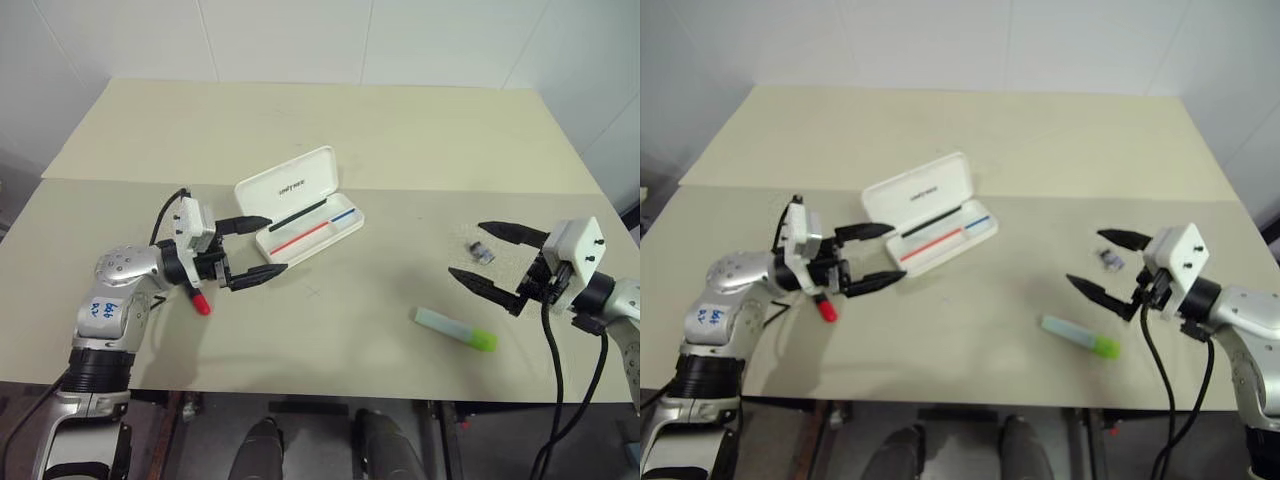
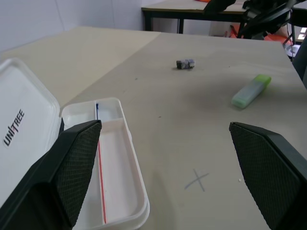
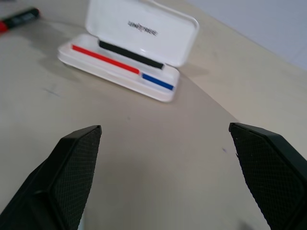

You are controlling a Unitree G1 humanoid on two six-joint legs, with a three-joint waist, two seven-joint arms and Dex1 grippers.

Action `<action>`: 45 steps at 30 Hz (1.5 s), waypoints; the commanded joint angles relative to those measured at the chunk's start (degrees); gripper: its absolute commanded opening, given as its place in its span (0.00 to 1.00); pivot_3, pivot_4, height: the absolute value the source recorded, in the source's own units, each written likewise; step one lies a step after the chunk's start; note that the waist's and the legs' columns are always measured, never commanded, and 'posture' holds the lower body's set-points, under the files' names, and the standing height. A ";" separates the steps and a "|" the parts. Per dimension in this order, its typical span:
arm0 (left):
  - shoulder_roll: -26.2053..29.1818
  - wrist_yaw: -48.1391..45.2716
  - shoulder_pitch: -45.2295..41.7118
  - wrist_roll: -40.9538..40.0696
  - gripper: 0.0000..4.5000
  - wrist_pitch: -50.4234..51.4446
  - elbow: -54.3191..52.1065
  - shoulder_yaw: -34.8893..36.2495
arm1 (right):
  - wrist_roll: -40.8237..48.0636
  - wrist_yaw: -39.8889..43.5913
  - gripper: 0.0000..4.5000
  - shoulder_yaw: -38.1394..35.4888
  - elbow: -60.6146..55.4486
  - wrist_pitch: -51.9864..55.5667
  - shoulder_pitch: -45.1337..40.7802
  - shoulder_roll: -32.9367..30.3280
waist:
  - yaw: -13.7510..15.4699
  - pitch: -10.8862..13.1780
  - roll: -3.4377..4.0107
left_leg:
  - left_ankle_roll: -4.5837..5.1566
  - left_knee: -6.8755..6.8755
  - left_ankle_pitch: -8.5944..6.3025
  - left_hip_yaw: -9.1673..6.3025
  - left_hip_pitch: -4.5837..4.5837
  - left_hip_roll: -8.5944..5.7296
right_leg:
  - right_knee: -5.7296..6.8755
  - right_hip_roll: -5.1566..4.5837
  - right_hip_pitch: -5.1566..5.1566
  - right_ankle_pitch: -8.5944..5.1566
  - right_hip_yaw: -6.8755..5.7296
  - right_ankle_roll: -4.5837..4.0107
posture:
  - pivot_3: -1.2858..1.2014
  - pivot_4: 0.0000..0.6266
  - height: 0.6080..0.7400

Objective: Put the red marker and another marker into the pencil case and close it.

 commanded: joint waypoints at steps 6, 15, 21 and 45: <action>-0.85 -1.48 -3.27 1.54 0.99 -2.95 2.86 -0.09 | 6.30 4.46 1.00 -6.21 -6.84 3.67 5.70 -3.61 | 0.25 0.00 -0.01 | 0.00 0.01 0.01 0.00 -0.02 0.00 | -0.02 0.00 0.01 0.01 0.00 0.01 | 0.52 0.24 1.00; -0.88 3.78 0.39 4.41 0.85 -0.41 -1.00 -1.11 | 3.35 3.56 1.00 -0.55 -3.95 1.17 1.09 -1.19 | -0.02 0.00 -0.01 | 0.00 0.02 0.02 0.00 0.05 0.00 | 0.07 0.01 0.02 0.00 0.01 0.01 | 0.52 0.24 1.00; -0.70 7.45 2.62 6.05 0.64 6.40 -5.50 -3.98 | 1.86 2.26 1.00 2.95 -3.44 -0.19 -2.05 1.87 | 0.11 0.00 -0.01 | -0.01 0.03 0.03 -0.01 0.03 0.00 | 0.08 0.00 0.01 0.00 0.01 0.01 | 0.52 0.24 1.00; -7.02 13.19 -7.71 17.86 0.64 4.41 8.01 -12.48 | 3.35 -9.71 1.00 6.26 -17.42 3.68 -1.63 7.71 | 0.23 -0.01 -0.01 | -0.02 0.04 0.04 -0.03 0.00 -0.02 | 0.08 0.01 0.01 0.01 0.00 0.02 | 0.52 0.24 1.00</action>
